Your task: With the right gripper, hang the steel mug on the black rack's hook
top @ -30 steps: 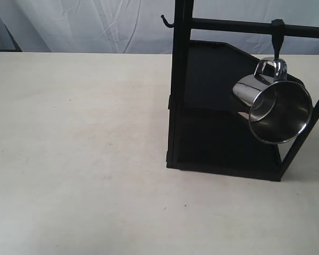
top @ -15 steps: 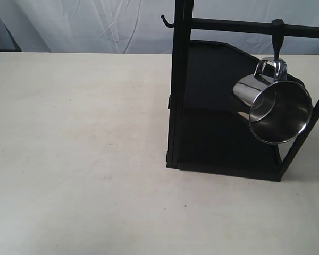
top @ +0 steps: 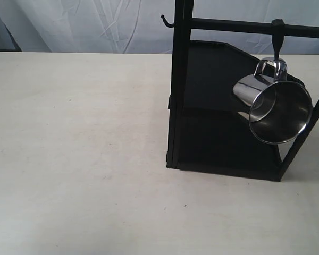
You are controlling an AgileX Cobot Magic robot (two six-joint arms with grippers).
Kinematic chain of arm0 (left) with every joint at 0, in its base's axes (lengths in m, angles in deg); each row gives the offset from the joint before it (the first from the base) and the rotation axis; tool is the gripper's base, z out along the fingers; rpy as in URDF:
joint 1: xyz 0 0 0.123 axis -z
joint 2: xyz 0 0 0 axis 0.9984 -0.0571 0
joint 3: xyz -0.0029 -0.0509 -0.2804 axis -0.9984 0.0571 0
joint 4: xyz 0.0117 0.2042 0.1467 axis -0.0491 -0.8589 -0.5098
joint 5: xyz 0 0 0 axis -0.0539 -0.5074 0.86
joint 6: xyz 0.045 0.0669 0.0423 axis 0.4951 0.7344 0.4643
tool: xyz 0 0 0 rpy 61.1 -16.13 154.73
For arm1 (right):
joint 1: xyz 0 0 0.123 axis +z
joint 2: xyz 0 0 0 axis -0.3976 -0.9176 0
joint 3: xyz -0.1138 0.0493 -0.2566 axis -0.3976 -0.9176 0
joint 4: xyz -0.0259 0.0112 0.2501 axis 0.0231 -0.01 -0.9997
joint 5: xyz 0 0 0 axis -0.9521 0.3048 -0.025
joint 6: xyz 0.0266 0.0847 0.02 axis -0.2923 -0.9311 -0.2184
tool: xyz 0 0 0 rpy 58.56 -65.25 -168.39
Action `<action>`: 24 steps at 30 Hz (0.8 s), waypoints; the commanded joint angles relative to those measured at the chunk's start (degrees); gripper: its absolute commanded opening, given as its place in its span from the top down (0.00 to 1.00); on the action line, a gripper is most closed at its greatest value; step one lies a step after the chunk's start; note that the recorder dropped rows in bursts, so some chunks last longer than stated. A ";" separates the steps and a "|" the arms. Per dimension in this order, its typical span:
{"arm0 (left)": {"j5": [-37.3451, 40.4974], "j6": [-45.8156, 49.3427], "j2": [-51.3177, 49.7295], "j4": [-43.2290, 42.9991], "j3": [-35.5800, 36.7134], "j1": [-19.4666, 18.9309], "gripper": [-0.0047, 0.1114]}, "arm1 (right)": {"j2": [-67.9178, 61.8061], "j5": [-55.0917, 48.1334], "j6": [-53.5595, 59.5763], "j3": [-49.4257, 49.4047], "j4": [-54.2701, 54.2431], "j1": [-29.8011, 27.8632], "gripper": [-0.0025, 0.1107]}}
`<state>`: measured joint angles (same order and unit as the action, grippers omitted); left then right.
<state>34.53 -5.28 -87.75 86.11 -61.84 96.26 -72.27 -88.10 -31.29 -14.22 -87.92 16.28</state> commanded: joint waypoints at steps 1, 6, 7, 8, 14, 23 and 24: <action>-0.30 -0.14 0.27 -0.05 0.02 0.27 0.95 | 0.28 0.15 0.18 -0.23 0.53 -0.36 0.87; -0.30 -0.14 0.27 -0.05 0.02 0.27 0.95 | 0.28 -0.49 0.18 -0.23 0.53 -0.36 0.87; -0.30 -0.14 0.27 -0.05 0.02 0.27 0.95 | 0.28 -1.58 0.18 -0.23 0.53 -0.36 0.87; -0.30 -0.14 0.27 -0.05 0.02 0.27 0.95 | 0.28 -5.60 0.18 -0.23 0.53 -0.36 0.87; -0.30 -0.14 0.27 -0.05 0.02 0.27 0.95 | 0.28 -12.72 0.18 -0.23 0.53 -0.36 0.87; -0.30 -0.14 0.27 -0.05 0.02 0.27 0.95 | 0.28 -12.70 0.18 -0.23 0.28 -0.36 0.87; -0.30 -0.14 0.27 -0.05 0.02 0.27 0.95 | 0.28 -12.70 0.18 -0.23 0.28 -0.36 0.87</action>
<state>34.53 -5.28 -87.75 86.11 -61.84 96.26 -72.27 -100.62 -31.29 -14.37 -87.92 16.28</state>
